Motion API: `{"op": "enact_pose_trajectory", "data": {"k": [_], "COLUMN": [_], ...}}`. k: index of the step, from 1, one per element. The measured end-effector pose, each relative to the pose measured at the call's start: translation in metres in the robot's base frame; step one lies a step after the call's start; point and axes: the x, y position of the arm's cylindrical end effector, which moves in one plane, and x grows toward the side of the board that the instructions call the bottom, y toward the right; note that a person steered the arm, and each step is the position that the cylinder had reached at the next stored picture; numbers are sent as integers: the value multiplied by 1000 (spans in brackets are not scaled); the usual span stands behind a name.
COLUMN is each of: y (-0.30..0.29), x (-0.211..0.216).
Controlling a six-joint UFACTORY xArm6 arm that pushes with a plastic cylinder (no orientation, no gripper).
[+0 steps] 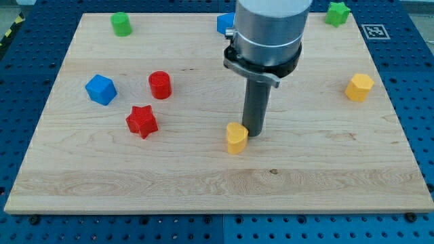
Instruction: Slide the heart to the bottom left corner of the board
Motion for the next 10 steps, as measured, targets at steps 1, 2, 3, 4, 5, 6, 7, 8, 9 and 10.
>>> {"op": "enact_pose_trajectory", "data": {"k": [1,2,3,4,5,6,7,8,9,10], "y": [-7,-8,-13,-6,6,-37,-80,-103,-130,-169], "x": [7,10,18,18,21,38,48,48,46,37]}}
